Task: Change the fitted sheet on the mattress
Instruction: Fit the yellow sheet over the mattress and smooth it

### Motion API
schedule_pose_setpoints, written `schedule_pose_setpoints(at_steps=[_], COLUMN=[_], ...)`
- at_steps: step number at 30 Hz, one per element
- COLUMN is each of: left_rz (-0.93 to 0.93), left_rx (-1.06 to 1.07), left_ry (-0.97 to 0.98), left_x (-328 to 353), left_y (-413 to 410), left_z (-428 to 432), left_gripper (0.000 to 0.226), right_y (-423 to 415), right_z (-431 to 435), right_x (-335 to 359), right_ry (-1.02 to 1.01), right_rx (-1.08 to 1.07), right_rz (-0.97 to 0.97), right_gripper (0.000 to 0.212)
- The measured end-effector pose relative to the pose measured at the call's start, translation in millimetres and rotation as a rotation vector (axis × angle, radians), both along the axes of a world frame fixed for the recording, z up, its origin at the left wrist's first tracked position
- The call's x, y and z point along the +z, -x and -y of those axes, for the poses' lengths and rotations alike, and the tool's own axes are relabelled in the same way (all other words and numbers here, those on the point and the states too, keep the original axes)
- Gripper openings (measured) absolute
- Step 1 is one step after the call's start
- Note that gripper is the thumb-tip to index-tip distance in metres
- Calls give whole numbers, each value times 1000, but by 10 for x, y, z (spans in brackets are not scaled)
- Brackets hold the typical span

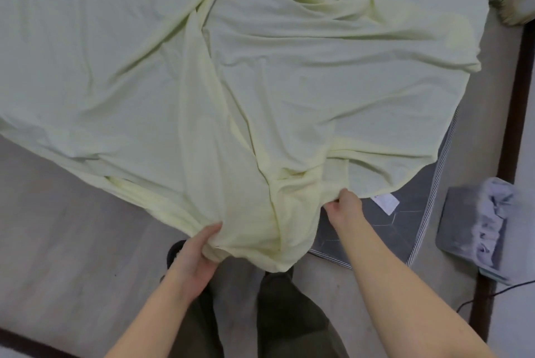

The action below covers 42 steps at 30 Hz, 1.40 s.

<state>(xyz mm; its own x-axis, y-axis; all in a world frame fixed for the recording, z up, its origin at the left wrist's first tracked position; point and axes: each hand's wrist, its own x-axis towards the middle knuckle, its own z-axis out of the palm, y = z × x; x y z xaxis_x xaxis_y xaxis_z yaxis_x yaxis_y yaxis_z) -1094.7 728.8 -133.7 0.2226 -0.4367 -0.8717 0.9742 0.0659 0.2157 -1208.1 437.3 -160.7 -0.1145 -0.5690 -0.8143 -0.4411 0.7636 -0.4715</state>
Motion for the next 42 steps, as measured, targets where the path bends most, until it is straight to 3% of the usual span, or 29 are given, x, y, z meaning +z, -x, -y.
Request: schedule_pose_setpoints(at_steps=[3,6,8,10,13,16,22,25,28,31,34,39,42], left_rz=[-49,-131,-139,-69,10,118,279,452,544,706,798,742,753], left_rx=[76,72,61,21,-117,-291,-741,-1033,-1130,-1308,-1134,-968,-918], left_ry=[-82,-134,-200,-383,-662,-849,-980,-977,-875,-720,-647,-696,-702], left_x=[47,105,91,-1,-203,-366,-468,-440,-460,-452,-399,-349,-330], left_y=[236,416,510,609,773,873,876,930,1037,1113,1130,985,836], left_z=[342,574,651,669,645,635,691,695,705,744,724,615,517], left_gripper=[64,43,30,31,34,35,57,87,117,93,58,65,63], right_y=[345,809,1209,1594,2041,2400,2778,2686,2386,1921,1531,1271,1241], right_z=[202,637,1011,1412,1946,2201,1756,1431,1142,783,490,353,331], right_x=[135,373,493,582,589,545,350,211,59,-27,-125,-239,-182], right_ry=[-122,-331,-337,-248,-52,18,-102,52,368,485,420,235,245], right_rx=[-106,304,542,613,751,965,1121,1141,1192,1239,1284,1262,1372], right_rz=[260,293,171,-46,-468,-891,-1121,-1023,-652,-469,-527,-534,-589], right_gripper=[28,53,61,55,37,36,41,35,40,64,70,19,15])
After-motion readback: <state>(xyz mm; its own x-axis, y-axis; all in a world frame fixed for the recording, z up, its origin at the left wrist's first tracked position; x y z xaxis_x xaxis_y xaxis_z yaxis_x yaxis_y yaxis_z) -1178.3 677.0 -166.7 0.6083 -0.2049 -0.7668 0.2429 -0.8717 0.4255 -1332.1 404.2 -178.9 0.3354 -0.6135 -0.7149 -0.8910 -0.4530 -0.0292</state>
